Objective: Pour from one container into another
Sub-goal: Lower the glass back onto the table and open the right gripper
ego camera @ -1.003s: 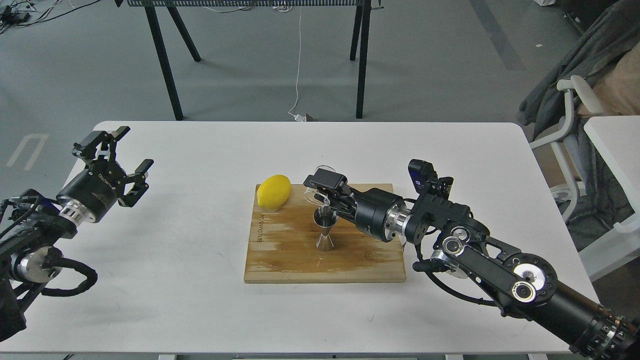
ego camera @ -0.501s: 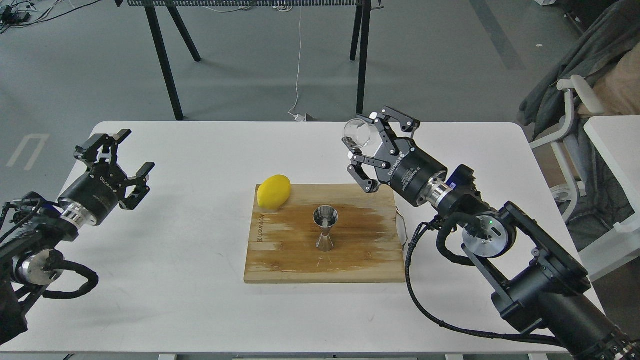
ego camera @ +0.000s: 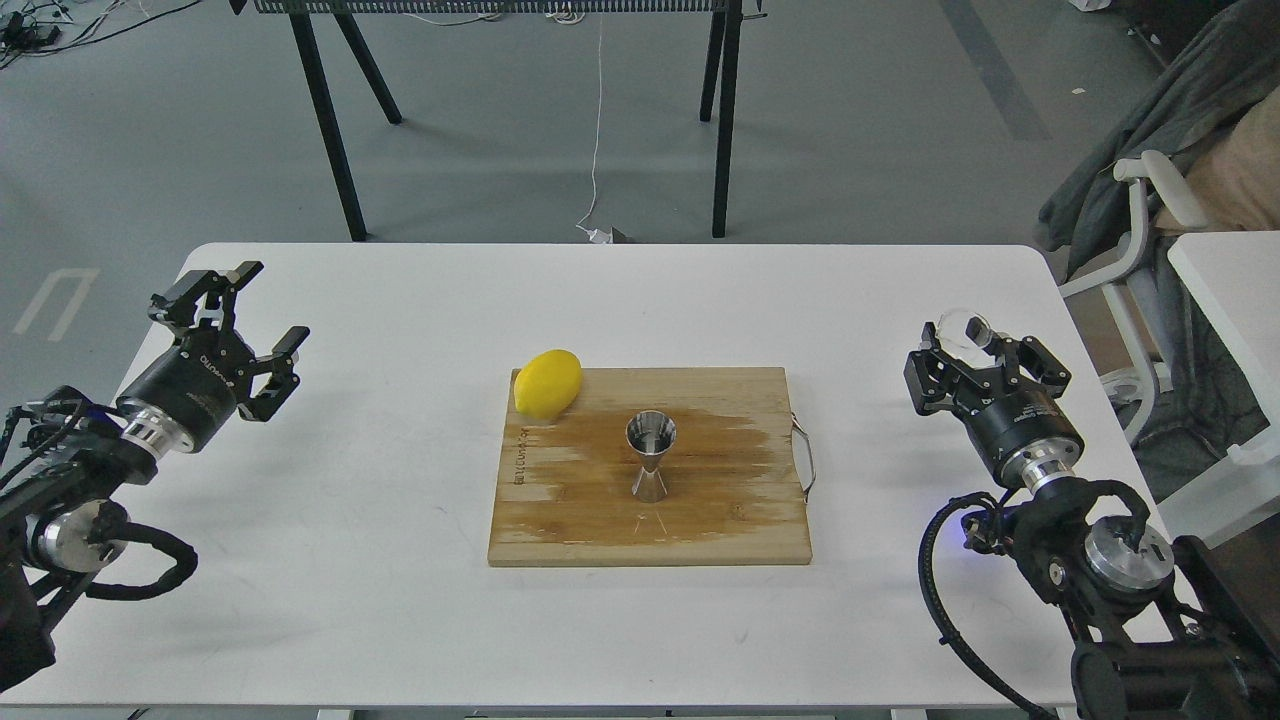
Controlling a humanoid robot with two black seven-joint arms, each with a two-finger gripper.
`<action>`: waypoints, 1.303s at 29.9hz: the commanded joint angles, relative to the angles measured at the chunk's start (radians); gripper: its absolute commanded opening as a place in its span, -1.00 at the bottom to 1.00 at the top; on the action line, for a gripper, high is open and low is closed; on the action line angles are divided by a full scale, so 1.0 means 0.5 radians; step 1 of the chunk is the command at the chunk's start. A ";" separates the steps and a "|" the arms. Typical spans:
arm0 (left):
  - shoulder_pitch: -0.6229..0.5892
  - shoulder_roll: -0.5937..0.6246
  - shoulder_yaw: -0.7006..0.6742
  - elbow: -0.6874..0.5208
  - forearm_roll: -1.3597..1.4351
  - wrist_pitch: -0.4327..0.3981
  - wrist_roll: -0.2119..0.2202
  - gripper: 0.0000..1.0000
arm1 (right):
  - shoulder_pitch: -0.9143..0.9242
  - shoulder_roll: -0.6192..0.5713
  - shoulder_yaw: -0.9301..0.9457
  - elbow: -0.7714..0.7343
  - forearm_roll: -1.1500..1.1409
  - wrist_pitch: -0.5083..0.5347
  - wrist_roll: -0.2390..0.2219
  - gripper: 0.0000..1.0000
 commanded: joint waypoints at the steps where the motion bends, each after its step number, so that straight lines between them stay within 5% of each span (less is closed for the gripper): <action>1: 0.000 0.000 0.000 0.000 0.000 0.000 0.000 0.74 | -0.004 -0.003 0.010 -0.127 0.012 0.002 -0.001 -0.18; 17: 0.018 0.003 0.000 0.000 0.000 0.000 0.000 0.74 | -0.044 0.007 -0.024 -0.256 0.009 0.002 -0.001 -0.15; 39: 0.018 0.000 0.000 0.012 0.000 0.000 0.000 0.74 | -0.081 0.000 -0.119 -0.293 0.002 0.002 -0.001 0.13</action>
